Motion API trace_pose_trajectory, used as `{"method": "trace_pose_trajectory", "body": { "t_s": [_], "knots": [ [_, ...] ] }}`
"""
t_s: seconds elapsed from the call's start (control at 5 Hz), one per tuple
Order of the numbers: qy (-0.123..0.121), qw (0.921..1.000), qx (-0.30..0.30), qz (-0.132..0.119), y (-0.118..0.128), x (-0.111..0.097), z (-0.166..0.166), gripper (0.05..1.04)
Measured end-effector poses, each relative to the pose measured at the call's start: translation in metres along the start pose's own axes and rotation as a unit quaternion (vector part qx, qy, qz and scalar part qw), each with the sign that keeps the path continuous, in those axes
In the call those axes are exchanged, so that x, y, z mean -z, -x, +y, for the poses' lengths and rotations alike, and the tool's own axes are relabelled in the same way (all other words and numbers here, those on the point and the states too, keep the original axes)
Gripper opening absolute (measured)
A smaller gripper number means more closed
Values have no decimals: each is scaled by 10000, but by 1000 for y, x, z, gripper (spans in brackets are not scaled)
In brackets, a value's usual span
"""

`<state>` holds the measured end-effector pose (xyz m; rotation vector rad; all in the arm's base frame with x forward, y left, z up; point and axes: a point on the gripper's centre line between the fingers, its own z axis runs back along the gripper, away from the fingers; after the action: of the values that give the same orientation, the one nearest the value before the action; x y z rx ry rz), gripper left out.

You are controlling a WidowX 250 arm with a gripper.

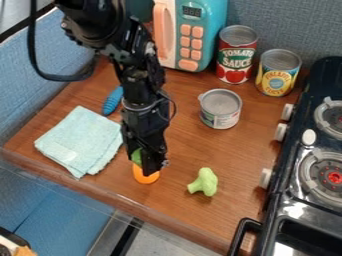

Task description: Move the carrot to the bottom middle of the table

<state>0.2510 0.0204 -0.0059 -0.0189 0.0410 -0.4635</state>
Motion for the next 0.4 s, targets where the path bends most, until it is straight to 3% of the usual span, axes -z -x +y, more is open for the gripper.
{"method": "trace_pose_trajectory", "body": {
  "t_s": [0.2,0.4],
  "knots": [
    [16,10000,-75,-55,4,-8,-5,979],
    [48,9991,-212,-353,1,-35,-9,1003]
  ]
}}
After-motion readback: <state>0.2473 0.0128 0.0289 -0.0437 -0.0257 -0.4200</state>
